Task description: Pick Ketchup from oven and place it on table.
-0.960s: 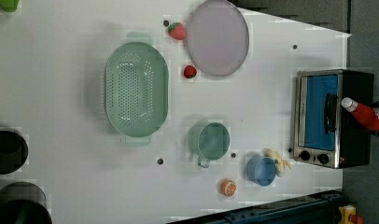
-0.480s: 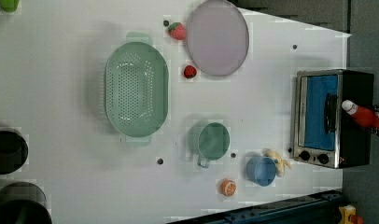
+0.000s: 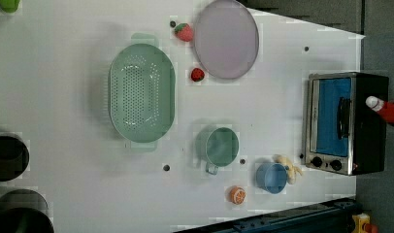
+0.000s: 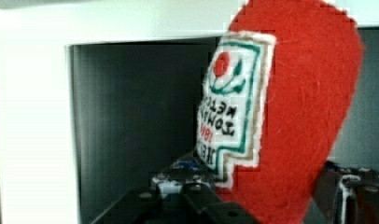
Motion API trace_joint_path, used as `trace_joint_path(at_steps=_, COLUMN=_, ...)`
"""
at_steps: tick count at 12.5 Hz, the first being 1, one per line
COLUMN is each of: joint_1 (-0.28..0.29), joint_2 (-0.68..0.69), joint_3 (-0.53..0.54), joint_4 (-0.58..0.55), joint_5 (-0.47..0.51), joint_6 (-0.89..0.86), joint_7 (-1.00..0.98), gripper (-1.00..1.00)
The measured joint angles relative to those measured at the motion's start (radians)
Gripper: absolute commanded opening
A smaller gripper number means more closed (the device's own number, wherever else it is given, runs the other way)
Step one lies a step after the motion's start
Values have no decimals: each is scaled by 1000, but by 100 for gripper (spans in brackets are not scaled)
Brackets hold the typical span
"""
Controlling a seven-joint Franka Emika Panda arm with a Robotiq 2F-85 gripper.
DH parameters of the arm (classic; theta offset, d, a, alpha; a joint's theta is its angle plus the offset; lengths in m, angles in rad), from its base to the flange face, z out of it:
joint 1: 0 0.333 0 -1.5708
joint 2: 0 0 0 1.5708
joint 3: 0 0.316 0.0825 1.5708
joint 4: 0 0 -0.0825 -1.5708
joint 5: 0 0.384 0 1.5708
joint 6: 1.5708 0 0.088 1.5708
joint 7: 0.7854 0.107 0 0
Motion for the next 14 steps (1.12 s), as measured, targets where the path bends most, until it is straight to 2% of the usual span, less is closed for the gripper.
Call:
trace_joint_path(at_steps=3, joint_1=51, joint_2=-73, joint_3=6, joint_4=121, joint_5=-1, joint_6=-219, joint_7=-5, gripper=27)
trace_joint_path(at_steps=6, joint_1=94, joint_2=-184, joint_3=74, joint_4=241, joint_5=-95, joint_6=-395, joint_7=-13, gripper=27)
trace_joint_path(at_steps=9, joint_1=152, joint_2=-211, joint_3=120, joint_4=335, joint_5=-91, joint_6=-536, joint_7=-15, gripper=27)
trace_joint_path(at_steps=14, joint_1=204, joint_2=-198, joint_3=331, joint_4=280, joint_5=-77, joint_6=-599, joint_7=-16, gripper=27)
